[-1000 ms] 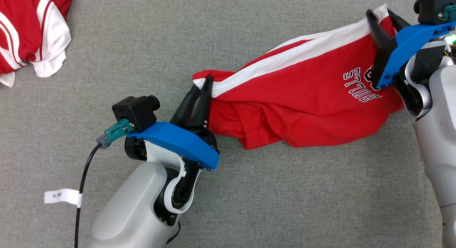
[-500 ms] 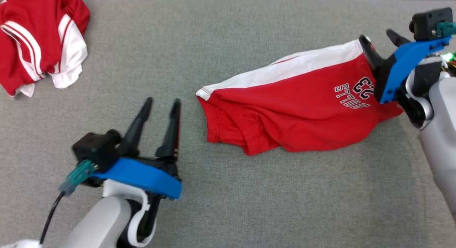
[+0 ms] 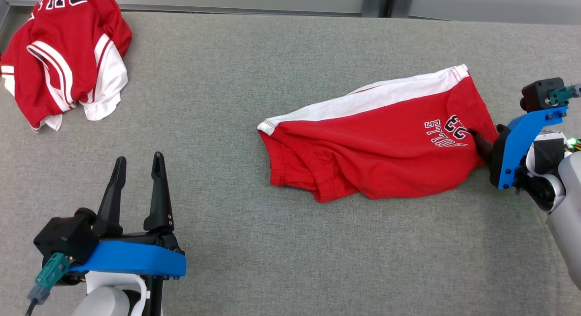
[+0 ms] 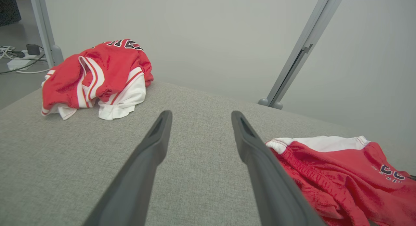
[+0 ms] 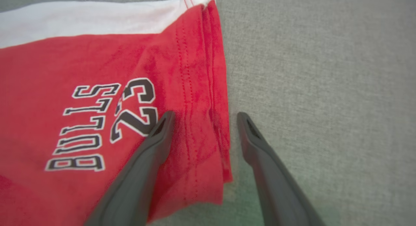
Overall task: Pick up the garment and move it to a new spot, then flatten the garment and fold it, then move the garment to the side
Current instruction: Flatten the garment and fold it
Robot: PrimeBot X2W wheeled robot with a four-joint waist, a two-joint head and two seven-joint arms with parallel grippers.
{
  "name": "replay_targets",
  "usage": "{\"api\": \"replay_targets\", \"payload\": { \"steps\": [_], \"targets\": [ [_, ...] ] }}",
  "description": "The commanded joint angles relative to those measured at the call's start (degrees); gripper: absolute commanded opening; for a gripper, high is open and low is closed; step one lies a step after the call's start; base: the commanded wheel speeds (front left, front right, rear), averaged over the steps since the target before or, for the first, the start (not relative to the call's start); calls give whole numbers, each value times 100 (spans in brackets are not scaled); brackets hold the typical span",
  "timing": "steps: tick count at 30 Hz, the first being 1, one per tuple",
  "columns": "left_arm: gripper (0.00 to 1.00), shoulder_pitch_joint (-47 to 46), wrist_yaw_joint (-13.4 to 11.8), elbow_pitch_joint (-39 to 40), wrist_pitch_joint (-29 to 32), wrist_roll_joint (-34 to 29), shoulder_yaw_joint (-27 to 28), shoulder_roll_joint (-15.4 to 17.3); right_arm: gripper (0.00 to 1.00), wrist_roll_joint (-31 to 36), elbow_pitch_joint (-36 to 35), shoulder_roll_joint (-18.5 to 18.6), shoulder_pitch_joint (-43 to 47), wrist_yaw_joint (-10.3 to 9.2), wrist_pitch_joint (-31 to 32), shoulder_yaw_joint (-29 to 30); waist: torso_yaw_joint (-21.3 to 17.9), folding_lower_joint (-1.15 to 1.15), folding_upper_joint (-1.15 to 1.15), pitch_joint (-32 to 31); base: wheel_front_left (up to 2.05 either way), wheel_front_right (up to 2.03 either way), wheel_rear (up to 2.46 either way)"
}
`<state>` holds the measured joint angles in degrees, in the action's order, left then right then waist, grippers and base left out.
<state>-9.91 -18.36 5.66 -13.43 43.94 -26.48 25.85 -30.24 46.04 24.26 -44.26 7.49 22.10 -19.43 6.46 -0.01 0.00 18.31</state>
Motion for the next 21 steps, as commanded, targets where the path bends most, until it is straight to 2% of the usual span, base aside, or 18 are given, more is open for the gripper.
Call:
{"api": "replay_targets", "payload": {
  "steps": [1, 3, 4, 5, 6, 7, 8, 15, 21],
  "targets": [
    [100, 36, -38, 30, -37, -5, 40, 1, 100, -25, 29, 47, 79, 1, 43, -16, 16, 1, 0, 10, 0, 0, 0],
    [100, 121, -50, 59, -57, -10, 45, -32, 96, -68, 76, 19, 155, 1, 157, -59, 36, 1, 0, 12, 0, 0, 0],
    [100, 145, -58, 67, -69, -7, 44, -44, 65, -78, 91, -2, 189, 1, 193, -83, 44, 1, 0, 11, 0, 0, 0],
    [100, 158, -67, 74, -76, -19, 36, -58, 45, -97, 107, -34, 221, 1, 243, -115, 51, 1, 0, 6, 0, 0, 0],
    [100, 171, -68, 86, -85, -34, 22, -74, 34, -112, 113, -68, 246, 1, 255, -140, 55, 1, 0, -2, 0, 0, 0],
    [100, 189, -67, 99, -83, -47, -4, -91, 13, -129, 114, -103, 264, 1, 239, -152, 57, 1, 0, -10, 0, 0, 0],
    [100, 200, -62, 110, -81, -60, -27, -105, 0, -151, 102, -139, 273, 1, 187, -146, 55, 1, 0, -20, 0, 0, 0],
    [100, 154, 22, 192, -136, -256, -107, -139, 0, -133, 93, -250, 240, 1, -546, 76, -97, 1, 0, -180, 0, 0, 0],
    [100, 158, 84, 42, -141, -373, -207, -188, 0, -177, 45, -398, 657, 1, -1313, 431, -457, 1, 0, -400, 0, 0, 0]
  ]
}}
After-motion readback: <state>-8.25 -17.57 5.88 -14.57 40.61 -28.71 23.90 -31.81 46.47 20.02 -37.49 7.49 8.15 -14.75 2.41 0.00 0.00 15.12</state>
